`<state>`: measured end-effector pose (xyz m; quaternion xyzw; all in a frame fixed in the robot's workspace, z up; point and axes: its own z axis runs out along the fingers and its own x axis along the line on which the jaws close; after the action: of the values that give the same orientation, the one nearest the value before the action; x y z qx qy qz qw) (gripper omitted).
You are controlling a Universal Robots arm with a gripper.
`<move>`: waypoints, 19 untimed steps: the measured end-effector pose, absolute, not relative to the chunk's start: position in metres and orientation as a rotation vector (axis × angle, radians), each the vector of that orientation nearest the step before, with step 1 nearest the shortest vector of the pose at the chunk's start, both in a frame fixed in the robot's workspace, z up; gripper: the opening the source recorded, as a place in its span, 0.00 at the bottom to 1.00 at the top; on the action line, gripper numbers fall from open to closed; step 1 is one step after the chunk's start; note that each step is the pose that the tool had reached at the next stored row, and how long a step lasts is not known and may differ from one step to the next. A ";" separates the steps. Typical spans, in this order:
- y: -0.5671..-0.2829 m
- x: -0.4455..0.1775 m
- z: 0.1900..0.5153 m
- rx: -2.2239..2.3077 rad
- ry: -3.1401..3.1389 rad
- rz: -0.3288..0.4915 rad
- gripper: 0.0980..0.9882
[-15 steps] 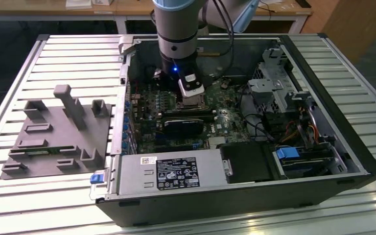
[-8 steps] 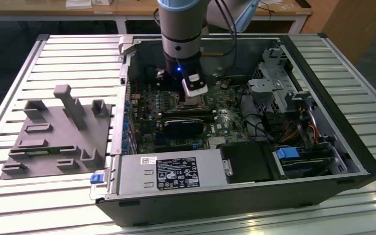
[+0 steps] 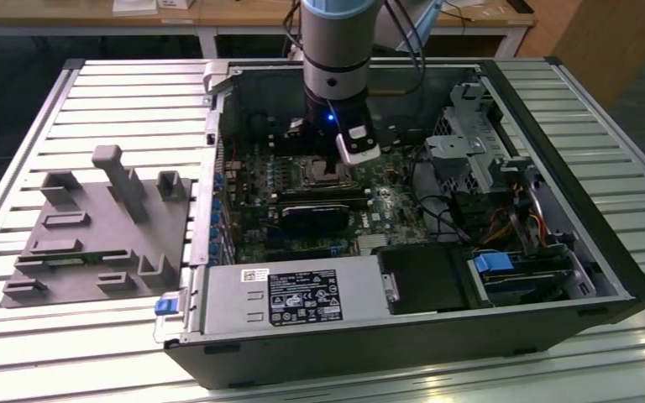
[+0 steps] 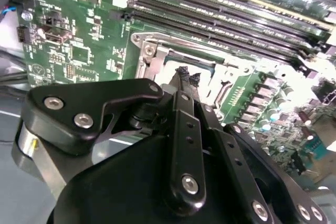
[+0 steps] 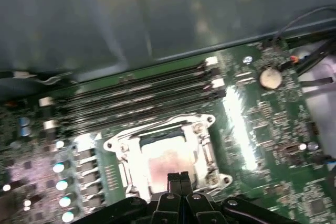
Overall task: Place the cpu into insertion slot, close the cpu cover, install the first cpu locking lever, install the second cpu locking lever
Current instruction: 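Install the second cpu locking lever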
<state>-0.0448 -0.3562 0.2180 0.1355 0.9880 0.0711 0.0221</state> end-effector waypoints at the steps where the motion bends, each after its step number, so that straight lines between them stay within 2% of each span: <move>1: -0.356 -0.045 0.218 0.419 3.061 0.220 0.00; 19: -0.351 -0.045 0.236 0.382 3.064 0.216 0.00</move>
<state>-0.0448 -0.3506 0.2363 0.1234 0.9896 0.0697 0.0230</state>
